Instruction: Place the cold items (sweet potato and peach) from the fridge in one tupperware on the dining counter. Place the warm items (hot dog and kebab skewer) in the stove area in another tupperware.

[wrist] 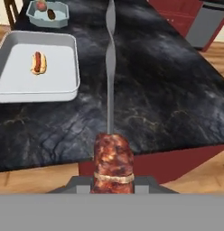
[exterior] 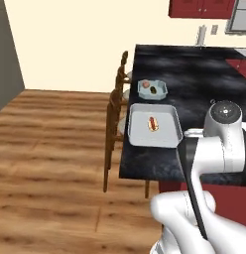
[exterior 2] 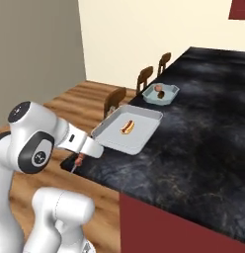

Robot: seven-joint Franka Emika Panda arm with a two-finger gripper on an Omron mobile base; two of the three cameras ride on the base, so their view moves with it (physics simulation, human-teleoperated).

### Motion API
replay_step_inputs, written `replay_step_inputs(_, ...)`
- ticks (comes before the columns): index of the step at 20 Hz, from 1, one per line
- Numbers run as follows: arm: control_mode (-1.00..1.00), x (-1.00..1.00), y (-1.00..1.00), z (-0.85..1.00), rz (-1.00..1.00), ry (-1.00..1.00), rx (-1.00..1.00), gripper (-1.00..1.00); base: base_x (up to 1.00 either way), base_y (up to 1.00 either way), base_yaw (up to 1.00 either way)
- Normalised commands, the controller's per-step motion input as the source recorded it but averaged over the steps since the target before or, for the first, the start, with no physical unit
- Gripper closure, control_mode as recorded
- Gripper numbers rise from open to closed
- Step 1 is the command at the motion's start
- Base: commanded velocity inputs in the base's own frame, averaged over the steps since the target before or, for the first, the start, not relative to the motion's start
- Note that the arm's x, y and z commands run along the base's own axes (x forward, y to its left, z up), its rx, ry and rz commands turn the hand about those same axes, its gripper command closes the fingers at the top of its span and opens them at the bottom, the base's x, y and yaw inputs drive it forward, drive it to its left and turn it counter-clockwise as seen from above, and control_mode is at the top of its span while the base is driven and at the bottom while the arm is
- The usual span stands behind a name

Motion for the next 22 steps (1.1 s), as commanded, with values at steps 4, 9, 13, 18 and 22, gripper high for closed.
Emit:
replay_step_inputs(4,1.00,0.00,0.00,0.00,0.00,0.00,0.00,1.00,0.49,0.61,-0.18)
replay_step_inputs(9,1.00,0.00,0.00,0.00,0.00,0.00,0.00,1.00,0.98,0.19,0.00)
replay_step_inputs(13,1.00,0.00,0.00,0.00,0.00,0.00,0.00,1.00,1.00,-0.03,0.03)
replay_step_inputs(18,-1.00,1.00,-0.18,0.00,0.20,0.35,0.02,1.00,0.00,0.00,0.00)
replay_step_inputs(22,-1.00,1.00,-0.27,-0.12,0.28,0.47,0.00,1.00,0.00,0.00,0.00)
